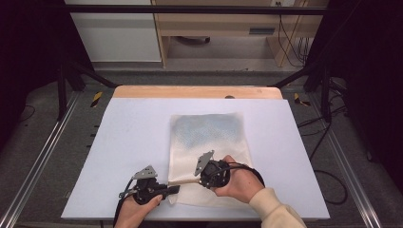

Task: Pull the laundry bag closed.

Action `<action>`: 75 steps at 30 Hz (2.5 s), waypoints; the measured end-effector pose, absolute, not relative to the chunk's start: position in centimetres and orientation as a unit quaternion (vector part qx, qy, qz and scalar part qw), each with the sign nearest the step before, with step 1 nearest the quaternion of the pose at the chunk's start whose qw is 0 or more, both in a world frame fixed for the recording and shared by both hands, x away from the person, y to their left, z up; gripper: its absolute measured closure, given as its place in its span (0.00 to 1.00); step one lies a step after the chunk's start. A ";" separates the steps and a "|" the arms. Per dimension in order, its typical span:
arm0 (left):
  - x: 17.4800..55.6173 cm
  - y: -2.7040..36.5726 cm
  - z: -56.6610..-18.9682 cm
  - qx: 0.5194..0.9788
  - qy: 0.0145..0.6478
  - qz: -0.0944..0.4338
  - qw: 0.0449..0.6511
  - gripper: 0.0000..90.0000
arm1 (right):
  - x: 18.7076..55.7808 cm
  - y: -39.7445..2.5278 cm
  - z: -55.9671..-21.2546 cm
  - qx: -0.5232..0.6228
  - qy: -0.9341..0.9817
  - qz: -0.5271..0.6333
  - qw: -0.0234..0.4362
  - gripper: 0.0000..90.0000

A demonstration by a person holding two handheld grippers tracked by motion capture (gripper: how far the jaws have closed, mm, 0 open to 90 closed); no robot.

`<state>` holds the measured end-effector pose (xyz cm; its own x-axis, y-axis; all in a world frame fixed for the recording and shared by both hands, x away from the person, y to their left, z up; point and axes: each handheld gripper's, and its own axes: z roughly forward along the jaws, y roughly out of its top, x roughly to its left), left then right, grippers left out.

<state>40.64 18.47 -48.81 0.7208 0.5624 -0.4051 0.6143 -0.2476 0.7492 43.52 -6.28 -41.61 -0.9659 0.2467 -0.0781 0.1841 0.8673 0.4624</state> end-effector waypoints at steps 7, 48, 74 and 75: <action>40.6 18.5 -48.8 0.790 0.372 -0.026 0.487 0.92 | 43.5 -6.5 -41.7 0.112 0.963 0.234 0.069 0.91; 40.6 18.4 -48.8 0.786 0.374 -0.024 0.491 0.92 | 43.5 -7.6 -41.6 0.113 0.961 0.244 0.069 0.91; 40.5 18.6 -48.6 0.788 0.371 -0.021 0.492 0.92 | 43.1 -8.2 -41.7 0.124 0.958 0.248 0.076 0.91; 40.5 18.6 -48.6 0.787 0.371 -0.021 0.493 0.92 | 43.1 -8.3 -41.7 0.124 0.958 0.248 0.075 0.91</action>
